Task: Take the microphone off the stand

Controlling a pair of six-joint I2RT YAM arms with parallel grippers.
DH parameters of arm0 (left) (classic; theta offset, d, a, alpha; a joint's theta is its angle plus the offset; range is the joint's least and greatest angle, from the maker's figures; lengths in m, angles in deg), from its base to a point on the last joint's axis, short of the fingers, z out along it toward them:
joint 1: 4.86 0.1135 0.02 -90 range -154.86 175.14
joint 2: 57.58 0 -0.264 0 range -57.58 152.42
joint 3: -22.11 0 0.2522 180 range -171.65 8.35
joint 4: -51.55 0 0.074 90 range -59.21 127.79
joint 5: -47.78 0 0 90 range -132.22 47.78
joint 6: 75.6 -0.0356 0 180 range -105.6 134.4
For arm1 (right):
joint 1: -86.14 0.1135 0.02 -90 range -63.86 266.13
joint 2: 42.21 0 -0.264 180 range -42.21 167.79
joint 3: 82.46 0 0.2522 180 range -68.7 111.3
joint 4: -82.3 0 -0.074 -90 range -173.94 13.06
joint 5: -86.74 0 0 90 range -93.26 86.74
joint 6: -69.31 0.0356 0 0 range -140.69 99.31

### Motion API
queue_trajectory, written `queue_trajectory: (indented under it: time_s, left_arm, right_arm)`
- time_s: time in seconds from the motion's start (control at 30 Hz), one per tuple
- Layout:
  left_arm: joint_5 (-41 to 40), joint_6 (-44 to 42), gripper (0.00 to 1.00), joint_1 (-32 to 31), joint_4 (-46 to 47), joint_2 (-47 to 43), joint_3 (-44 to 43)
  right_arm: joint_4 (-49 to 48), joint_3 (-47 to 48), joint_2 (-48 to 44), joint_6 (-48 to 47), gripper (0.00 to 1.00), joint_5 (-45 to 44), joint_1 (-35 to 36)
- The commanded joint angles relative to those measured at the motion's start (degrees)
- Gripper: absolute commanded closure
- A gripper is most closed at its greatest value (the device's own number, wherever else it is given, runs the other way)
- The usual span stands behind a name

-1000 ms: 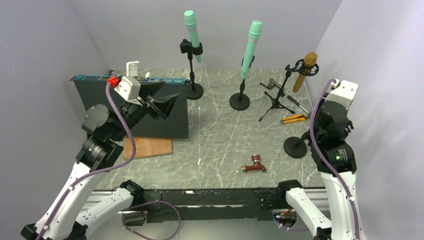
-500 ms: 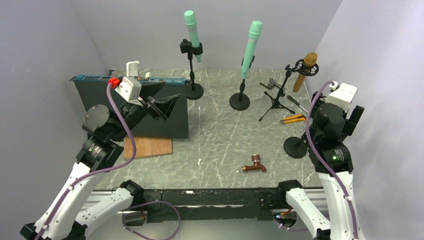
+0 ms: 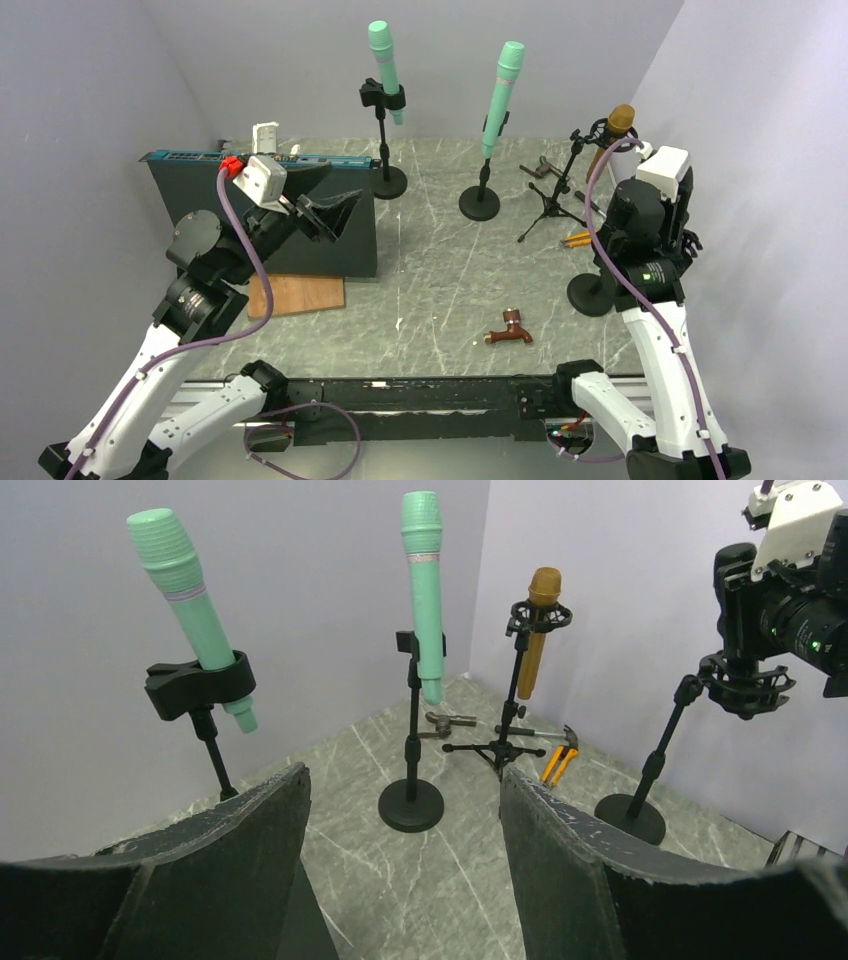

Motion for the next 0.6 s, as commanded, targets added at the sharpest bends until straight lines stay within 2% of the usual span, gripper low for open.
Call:
queue_trajectory:
  time_s: [0.0, 0.13, 0.3, 0.4, 0.53, 0.57]
  left_arm:
    - [-1.91, -1.8, 0.26, -1.05, 0.78, -0.65, 0.62]
    - [-2.2, -2.11, 0.26, -1.69, 0.61, -0.27, 0.51]
    - [-2.17, -2.1, 0.27, -1.96, 0.71, -0.16, 0.58]
    - [-2.18, -2.06, 0.27, -2.03, 0.69, 0.06, 0.6]
    - [-2.13, -1.93, 0.27, -2.01, 0.69, 0.45, 0.69]
    - [-2.17, -1.93, 0.27, -2.0, 0.69, 0.49, 0.65]
  right_arm:
    - [-2.49, 1.02, -1.13, -0.89, 0.65, -0.77, -0.32]
    - [-2.46, 3.16, -1.61, -1.86, 0.7, -0.86, -0.32]
    - [-2.78, 6.3, -3.05, -3.05, 0.83, 0.85, -0.33]
    - [-3.75, 8.23, -4.85, -3.73, 0.87, 5.52, -0.32]
    - [-5.31, 11.47, -7.07, -3.71, 1.0, 9.83, -0.29]
    - [-4.99, 12.78, -7.22, -3.4, 1.0, 10.82, -0.28]
